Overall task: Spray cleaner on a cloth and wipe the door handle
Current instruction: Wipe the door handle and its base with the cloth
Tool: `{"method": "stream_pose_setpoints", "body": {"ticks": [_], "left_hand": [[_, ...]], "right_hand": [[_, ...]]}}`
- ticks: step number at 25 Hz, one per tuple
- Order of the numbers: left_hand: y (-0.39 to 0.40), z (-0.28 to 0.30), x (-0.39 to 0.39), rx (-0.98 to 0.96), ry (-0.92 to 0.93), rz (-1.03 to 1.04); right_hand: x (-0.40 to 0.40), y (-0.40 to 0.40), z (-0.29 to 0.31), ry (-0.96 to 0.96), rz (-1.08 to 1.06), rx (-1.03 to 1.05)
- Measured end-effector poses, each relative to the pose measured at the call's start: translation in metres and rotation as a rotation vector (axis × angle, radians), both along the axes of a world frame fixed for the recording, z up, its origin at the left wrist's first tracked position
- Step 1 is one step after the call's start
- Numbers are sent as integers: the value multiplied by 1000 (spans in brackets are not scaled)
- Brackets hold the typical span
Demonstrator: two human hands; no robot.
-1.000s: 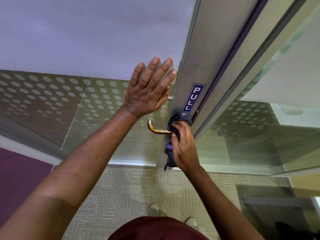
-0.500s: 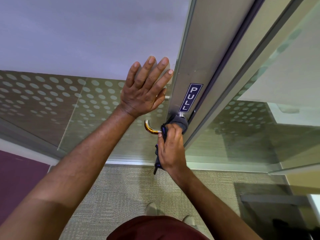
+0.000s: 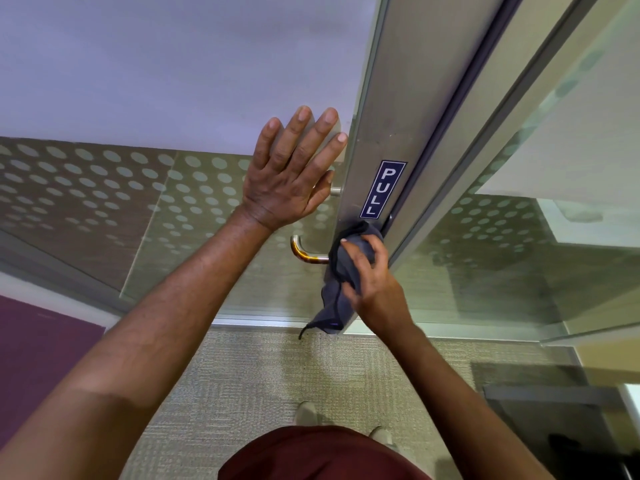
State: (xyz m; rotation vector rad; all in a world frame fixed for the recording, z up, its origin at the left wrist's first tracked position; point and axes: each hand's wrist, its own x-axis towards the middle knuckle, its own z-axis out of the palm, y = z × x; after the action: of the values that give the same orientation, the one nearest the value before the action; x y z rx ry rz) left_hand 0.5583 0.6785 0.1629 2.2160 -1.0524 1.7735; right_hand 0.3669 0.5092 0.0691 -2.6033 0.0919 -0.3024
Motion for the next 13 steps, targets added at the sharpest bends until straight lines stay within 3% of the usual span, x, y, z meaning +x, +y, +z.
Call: {"method": "stream_pose_setpoints", "body": {"ticks": [6, 13], "left_hand": [[4, -2, -1, 4, 9, 19], [8, -2, 1, 0, 4, 22]], "right_hand": [[6, 19, 0, -16, 58, 119], [14, 79, 15, 71, -73, 40]]}}
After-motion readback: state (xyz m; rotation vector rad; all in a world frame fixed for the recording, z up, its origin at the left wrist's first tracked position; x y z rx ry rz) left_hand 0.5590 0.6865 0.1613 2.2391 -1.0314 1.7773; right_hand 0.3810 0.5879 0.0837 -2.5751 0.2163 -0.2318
